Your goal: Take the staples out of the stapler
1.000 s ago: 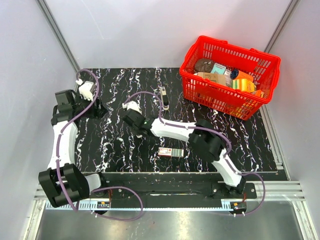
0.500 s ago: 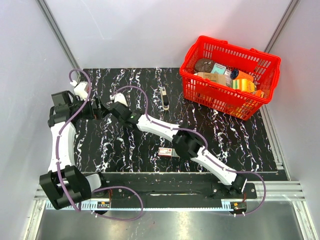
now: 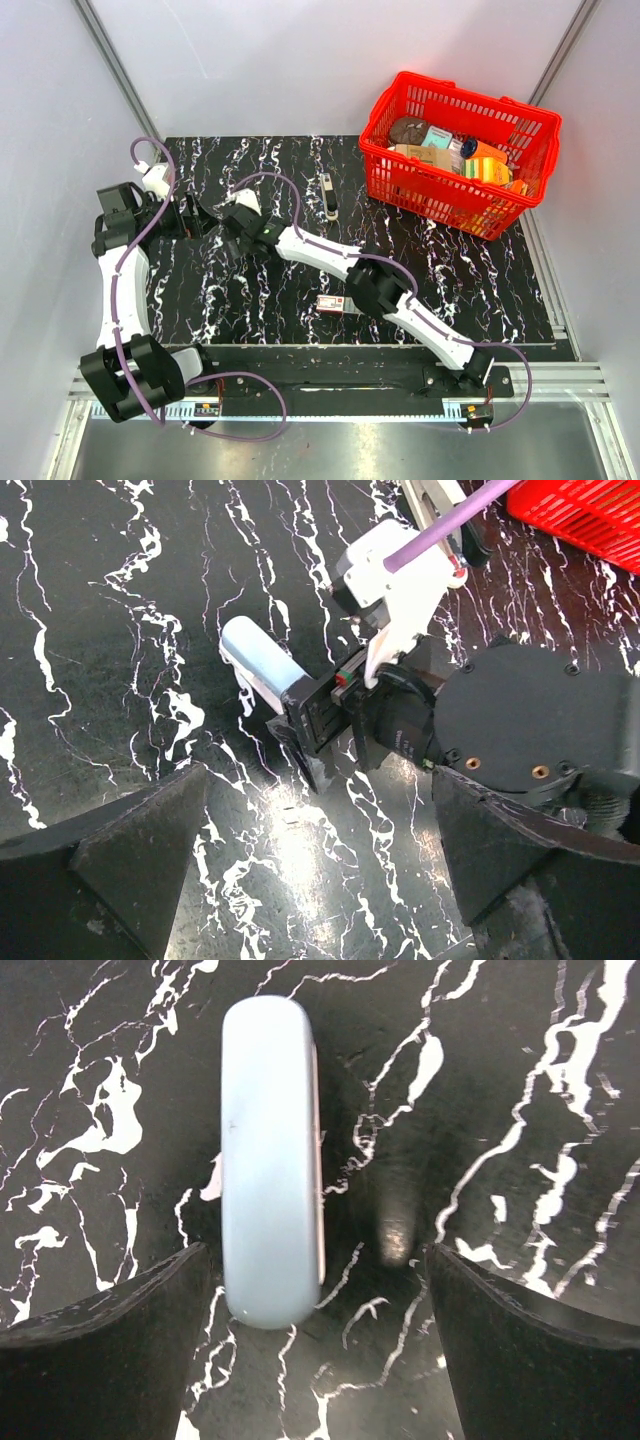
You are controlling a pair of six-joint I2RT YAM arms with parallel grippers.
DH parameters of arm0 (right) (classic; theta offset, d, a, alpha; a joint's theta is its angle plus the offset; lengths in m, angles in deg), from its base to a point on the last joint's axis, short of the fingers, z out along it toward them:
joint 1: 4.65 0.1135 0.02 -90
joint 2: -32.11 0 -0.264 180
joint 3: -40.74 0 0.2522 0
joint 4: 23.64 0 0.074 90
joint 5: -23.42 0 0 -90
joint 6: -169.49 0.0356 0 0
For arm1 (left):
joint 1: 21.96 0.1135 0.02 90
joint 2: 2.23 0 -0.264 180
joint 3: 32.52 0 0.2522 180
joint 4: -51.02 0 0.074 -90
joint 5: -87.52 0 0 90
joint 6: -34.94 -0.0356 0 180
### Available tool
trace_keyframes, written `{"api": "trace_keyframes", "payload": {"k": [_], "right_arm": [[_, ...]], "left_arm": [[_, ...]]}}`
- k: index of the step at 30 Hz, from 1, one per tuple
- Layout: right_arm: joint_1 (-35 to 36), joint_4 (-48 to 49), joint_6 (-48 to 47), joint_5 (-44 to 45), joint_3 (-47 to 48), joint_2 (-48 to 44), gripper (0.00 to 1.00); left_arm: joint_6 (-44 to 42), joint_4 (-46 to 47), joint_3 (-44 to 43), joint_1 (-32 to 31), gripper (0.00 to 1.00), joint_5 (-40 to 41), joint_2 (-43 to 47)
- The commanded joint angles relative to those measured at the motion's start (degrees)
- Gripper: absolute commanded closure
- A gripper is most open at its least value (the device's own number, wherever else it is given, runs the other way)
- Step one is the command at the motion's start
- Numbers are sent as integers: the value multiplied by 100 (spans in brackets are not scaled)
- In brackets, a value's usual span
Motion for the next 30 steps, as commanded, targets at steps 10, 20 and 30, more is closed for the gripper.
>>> {"api": "trace_keyframes", "payload": {"k": [10,20,30], "right_arm": [[-1231,-637,-670,720,-894,-1999,5],[-1936,-822,-907,720,-701,-1498,6],[-2006,-822,-793,606,-726,-1129,17]], "left_arm": [[81,62,-375,38,1,-346,52],[-33,62,-287,30,1,-408,7],[-191,10,-155,21,1,-364,43]]}}
